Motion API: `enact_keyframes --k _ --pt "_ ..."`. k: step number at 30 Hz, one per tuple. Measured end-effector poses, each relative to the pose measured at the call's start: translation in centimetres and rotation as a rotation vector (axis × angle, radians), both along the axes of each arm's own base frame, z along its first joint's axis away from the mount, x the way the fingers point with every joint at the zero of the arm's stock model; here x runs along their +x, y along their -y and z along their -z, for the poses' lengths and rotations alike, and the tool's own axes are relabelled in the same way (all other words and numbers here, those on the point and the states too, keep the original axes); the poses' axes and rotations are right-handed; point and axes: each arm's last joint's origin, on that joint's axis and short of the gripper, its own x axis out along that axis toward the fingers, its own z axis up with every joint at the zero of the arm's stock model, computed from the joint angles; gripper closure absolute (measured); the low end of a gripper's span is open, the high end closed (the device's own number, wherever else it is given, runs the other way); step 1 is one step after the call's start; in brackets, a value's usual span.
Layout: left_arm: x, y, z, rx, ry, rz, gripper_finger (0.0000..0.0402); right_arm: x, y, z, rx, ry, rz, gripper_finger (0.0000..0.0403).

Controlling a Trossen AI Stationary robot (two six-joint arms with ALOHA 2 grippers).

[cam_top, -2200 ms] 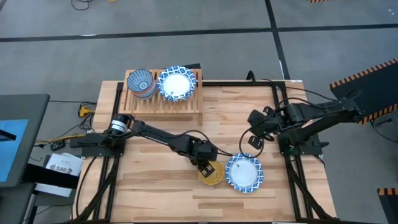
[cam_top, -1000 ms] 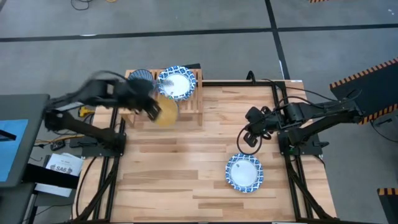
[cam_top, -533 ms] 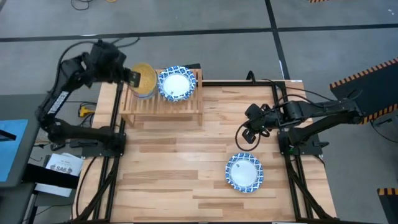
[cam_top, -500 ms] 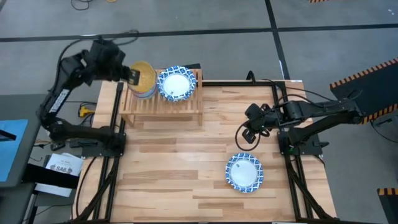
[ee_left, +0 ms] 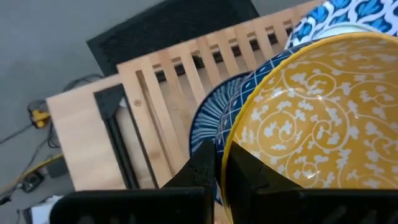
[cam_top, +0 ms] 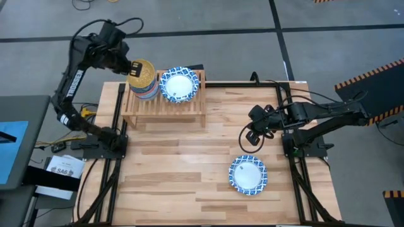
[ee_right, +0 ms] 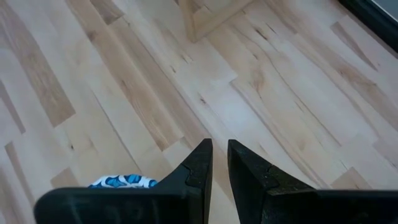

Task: Place and stack bowls onto a shelf
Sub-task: Stack the small yellow bowl on top of the small blue bowl on the shelf

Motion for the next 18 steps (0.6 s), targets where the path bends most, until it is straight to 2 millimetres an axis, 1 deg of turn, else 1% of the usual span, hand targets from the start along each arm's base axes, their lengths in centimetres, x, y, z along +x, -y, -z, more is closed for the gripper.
enact_keyframes --k 4,10,18 --pt "0.4 -1.3 0.7 -0.045 0.000 0.012 0.0401 0.0 0.0 0.0 0.000 0.000 0.000 0.0325" --pt "0.6 -2.5 1.5 -0.076 -0.017 -0.003 0.0400 0.0 0.0 0.0 0.000 0.000 0.000 0.0325" --pt "0.4 -2.6 1.5 -0.107 0.035 0.009 0.0399 0.0 0.0 0.0 0.000 0.000 -0.001 0.0325"
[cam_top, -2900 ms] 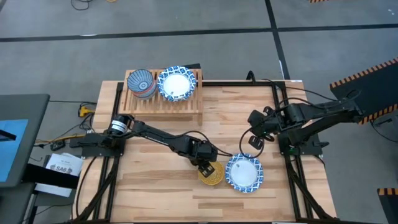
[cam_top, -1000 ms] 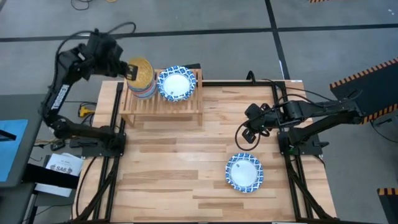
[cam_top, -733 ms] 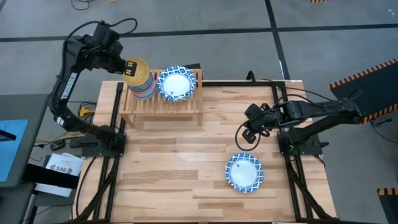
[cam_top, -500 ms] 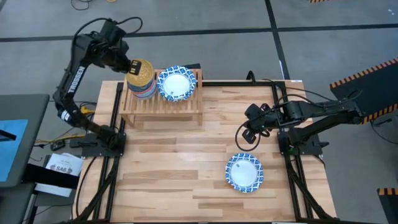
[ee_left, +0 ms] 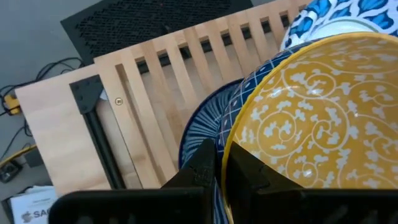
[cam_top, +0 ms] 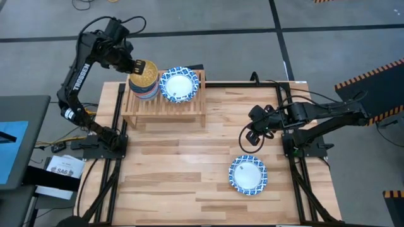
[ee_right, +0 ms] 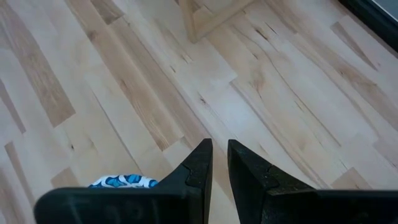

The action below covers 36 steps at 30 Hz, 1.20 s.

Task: Place and stack bowls onto a shelf
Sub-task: Stack the small yellow bowl on top of the small blue bowl on the shelf, then stack the large white bowl on top of the white bowl on the shelf

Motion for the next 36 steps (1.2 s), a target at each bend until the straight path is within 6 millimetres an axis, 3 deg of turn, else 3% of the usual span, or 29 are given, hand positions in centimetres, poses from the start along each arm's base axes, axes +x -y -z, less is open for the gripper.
enact_keyframes --k 23,36 --pt "-0.42 0.55 -0.41 0.038 -0.028 0.012 0.0367 0.02 0.00 0.00 0.002 0.002 0.003 0.0325" --pt "-0.63 0.85 -0.64 0.054 -0.033 0.011 0.0262 0.03 0.00 0.01 0.002 0.001 0.002 0.0325"
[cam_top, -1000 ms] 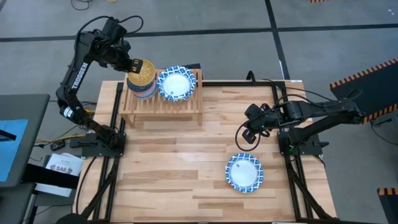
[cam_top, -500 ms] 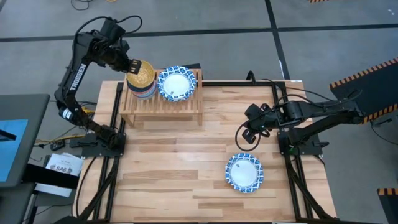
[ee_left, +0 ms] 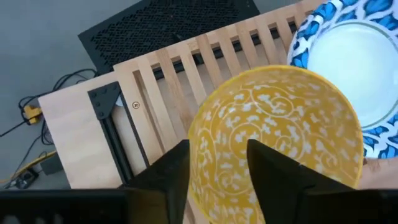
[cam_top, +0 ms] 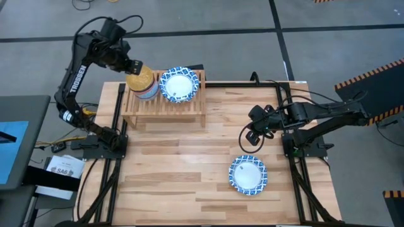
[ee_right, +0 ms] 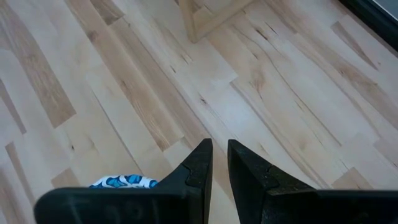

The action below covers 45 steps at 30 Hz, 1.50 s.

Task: Place and stack bowls onto a shelf
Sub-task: Stack the large white bowl on top of the white bowl on the shelf

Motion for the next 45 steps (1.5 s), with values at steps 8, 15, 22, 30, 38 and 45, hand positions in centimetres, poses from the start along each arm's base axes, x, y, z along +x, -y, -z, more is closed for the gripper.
enact_keyframes --k 8,15,22,30,38,45 --pt "-0.7 1.4 -1.4 0.099 0.054 0.024 0.0242 0.3 0.0 0.2 -0.001 -0.007 -0.001 0.0325" --pt "-1.1 3.8 -2.8 0.340 0.152 0.026 0.0360 0.8 -0.3 0.4 -0.018 -0.017 -0.053 0.0325" --pt "-1.3 9.7 0.2 0.555 0.514 0.200 0.0400 -0.1 -1.3 0.2 -0.014 -0.030 -0.096 0.0325" --pt "-1.6 13.8 4.9 0.627 0.933 0.309 0.0401 -3.0 -2.8 4.1 0.260 -0.175 -0.073 0.0295" --pt "-1.6 14.9 5.7 0.637 0.969 0.359 0.0401 -5.7 -4.0 10.7 0.539 -0.198 0.087 0.0200" --pt "-1.1 15.1 5.5 0.664 0.977 0.404 0.0401 -5.5 -5.8 14.5 0.602 -0.221 0.130 0.0178"
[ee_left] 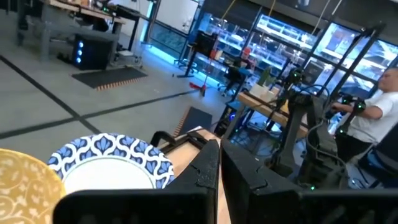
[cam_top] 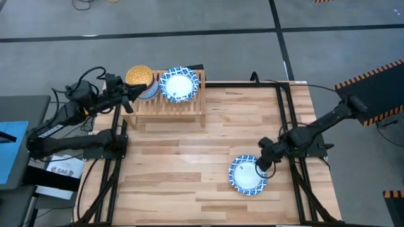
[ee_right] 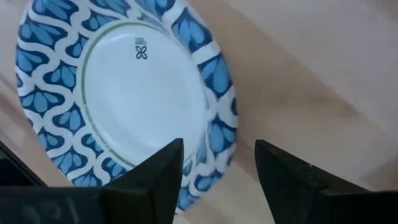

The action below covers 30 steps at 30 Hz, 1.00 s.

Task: Place and stack bowls onto a shelf
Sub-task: Stack the large white bowl on top of the white bowl on the shelf

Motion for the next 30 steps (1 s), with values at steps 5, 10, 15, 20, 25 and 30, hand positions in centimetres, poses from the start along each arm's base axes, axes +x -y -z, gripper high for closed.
enact_keyframes --k 5,10,15,20,25,30 --pt "0.6 -0.2 0.1 -0.006 -0.016 0.001 0.0401 0.9 -0.9 1.6 -0.020 -0.037 -0.021 0.0181" --pt "1.1 -0.5 0.3 -0.012 -0.029 0.001 0.0401 1.6 -1.2 2.8 -0.042 -0.089 -0.015 0.0191" --pt "1.0 -0.3 -0.4 0.022 0.032 0.054 0.0401 2.5 -1.6 1.7 0.022 -0.021 -0.052 0.0283" --pt "0.2 0.4 -1.8 0.111 0.160 0.139 0.0401 4.4 -1.2 -2.7 0.110 0.137 -0.102 0.0380" --pt "-0.1 0.6 -2.3 0.163 0.190 0.160 0.0401 7.5 1.1 -9.8 0.109 0.400 -0.077 0.0381" --pt "0.0 0.6 -2.4 0.200 0.192 0.175 0.0401 10.7 5.7 -16.3 -0.057 0.570 -0.006 0.0381"
